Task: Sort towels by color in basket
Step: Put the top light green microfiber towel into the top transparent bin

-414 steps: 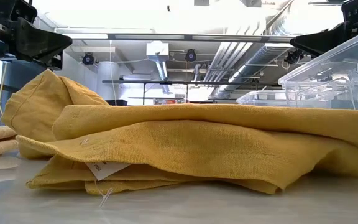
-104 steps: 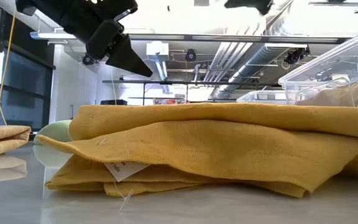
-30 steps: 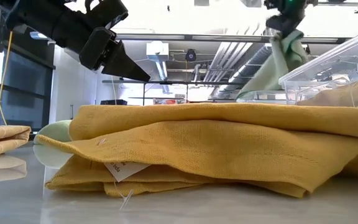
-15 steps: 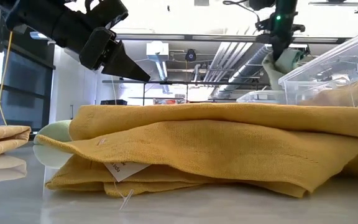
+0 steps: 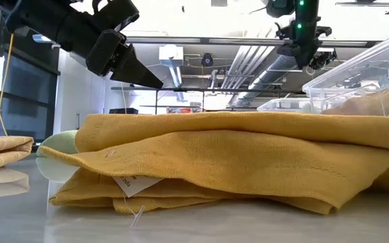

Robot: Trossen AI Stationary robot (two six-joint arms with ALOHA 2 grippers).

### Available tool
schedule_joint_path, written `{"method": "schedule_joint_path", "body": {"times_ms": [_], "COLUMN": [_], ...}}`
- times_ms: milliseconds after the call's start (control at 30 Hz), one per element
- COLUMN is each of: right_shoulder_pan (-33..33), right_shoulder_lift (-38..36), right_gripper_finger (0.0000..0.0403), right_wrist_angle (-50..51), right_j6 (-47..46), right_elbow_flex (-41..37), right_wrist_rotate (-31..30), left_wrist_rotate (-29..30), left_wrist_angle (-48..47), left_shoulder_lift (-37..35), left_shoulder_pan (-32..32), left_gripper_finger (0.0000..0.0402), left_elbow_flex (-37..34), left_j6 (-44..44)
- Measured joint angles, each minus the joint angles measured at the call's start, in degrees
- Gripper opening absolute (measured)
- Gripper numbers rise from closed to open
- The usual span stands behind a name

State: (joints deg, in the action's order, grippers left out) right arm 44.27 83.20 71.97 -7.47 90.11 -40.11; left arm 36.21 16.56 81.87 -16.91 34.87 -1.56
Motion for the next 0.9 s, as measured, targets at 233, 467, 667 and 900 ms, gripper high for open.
{"method": "schedule_joint_path", "body": {"times_ms": [233,467,667,900], "right_shoulder_pan": [-3.78,-13.03,-18.00,-16.50], "right_shoulder_lift": [-0.02,1.75,10.39,23.58], "right_gripper_finger": [0.0108,0.0108,0.0109,0.0164], "right_wrist_angle": [-4.03,-20.94,-30.34,-31.08], "right_j6": [3.46,7.97,13.49,12.45], "right_elbow_flex": [0.00,0.00,0.00,-0.02], "right_wrist_rotate": [9.90,27.32,32.94,32.65], "left_wrist_rotate": [0.00,0.00,0.00,-0.01], "left_wrist_angle": [0.03,0.03,0.04,0.04], "left_shoulder_lift": [0.00,0.00,0.00,0.00], "left_shoulder_pan": [0.00,0.00,0.00,0.00], "left_gripper_finger": [0.0090,0.0090,0.0090,0.0090], "left_elbow_flex": [0.00,0.00,0.00,0.00], "left_j6": [0.00,-0.15,-0.15,-0.15]}}
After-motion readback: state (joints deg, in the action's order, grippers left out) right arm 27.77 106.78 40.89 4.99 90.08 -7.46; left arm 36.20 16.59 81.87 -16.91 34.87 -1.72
